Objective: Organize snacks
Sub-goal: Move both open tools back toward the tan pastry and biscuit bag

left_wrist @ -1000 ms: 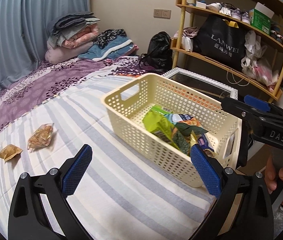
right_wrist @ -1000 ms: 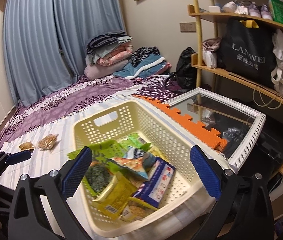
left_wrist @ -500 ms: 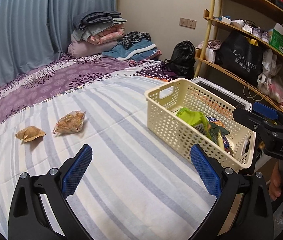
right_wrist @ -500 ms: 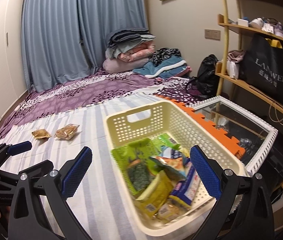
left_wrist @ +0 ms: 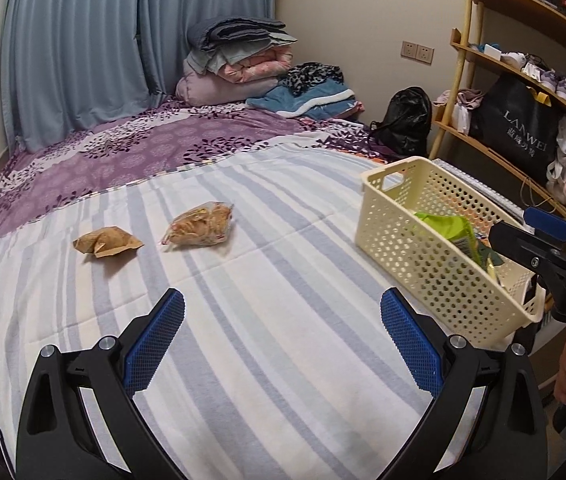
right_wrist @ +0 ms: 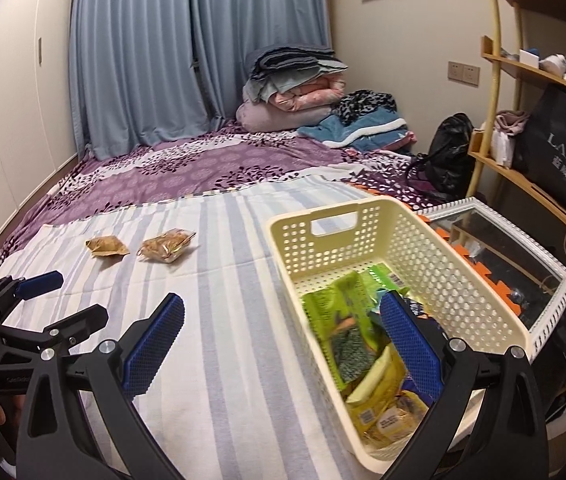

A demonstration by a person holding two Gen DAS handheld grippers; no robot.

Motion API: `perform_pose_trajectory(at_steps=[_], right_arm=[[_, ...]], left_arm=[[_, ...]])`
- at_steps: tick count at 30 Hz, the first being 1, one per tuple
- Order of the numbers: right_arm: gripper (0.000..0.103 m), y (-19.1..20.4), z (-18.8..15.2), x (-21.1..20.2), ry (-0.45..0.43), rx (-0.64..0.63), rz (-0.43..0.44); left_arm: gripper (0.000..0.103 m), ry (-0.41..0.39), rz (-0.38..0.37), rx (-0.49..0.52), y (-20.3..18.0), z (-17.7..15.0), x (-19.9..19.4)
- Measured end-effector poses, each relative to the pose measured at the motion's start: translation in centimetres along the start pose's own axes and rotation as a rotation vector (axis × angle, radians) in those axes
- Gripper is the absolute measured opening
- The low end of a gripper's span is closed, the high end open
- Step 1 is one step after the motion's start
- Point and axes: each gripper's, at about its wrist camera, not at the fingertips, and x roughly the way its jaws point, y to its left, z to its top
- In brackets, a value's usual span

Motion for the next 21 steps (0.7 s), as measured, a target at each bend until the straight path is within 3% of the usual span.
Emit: perform_pose_trajectory(at_steps=[11,21], right_arm=[[0.098,3.5,0.1,2.0,0.034,-0.065,0.050],[0.098,7.1,0.0,5.6,0.083,-0.112,0.111]], left_arm=[[0.100,0.023,0.026,-0.061,3.9,-1.2,0.6],[0.100,0.061,0.098,-0.197,10.3,-2.3,1.8]])
